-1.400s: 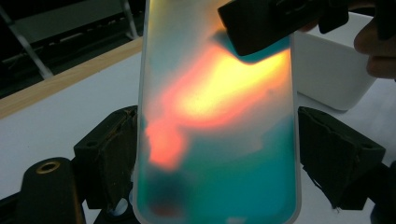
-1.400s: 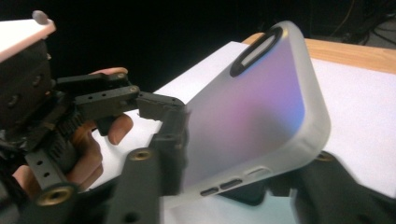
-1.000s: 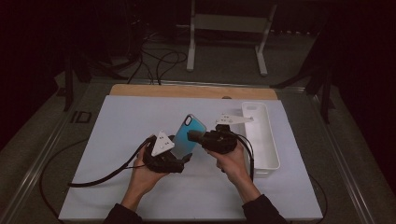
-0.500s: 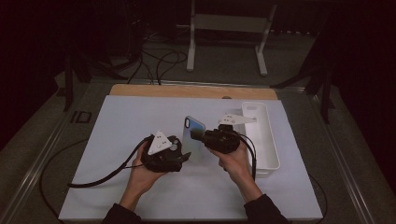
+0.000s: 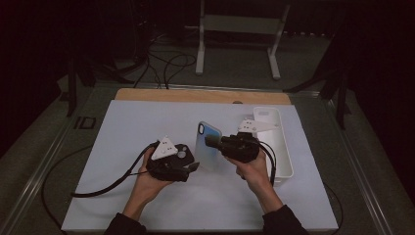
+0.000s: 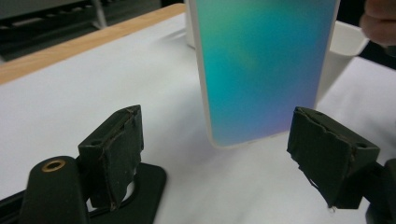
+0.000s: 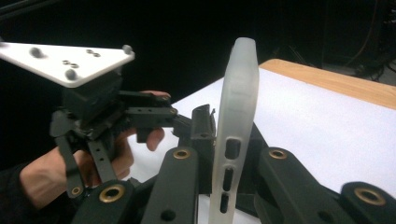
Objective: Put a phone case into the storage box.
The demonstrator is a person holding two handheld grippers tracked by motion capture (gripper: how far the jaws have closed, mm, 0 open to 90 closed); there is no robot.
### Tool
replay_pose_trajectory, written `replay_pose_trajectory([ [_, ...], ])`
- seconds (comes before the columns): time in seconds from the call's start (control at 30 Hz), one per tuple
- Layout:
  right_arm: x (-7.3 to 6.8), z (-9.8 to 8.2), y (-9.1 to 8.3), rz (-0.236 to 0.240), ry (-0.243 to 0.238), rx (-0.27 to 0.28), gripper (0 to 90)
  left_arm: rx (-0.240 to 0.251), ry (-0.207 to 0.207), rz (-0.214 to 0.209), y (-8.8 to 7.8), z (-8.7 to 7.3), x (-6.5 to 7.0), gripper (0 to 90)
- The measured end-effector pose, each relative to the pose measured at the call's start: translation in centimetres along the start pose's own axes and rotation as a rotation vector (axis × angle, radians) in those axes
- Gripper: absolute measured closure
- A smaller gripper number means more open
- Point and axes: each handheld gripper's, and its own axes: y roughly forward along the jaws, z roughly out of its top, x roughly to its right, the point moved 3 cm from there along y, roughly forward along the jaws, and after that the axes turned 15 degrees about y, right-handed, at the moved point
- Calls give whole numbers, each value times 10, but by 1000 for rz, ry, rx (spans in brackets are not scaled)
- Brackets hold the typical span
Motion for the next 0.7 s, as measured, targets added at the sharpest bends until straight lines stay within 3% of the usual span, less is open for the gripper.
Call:
replay_pose_trajectory([
  [0.27,-4,2,-10,54,-21,20,826,13,-11,-46,1,0,2,189],
  [0.7,-13,1,-6,136,-44,21,826,41,-10,-119,2,2,8,184],
])
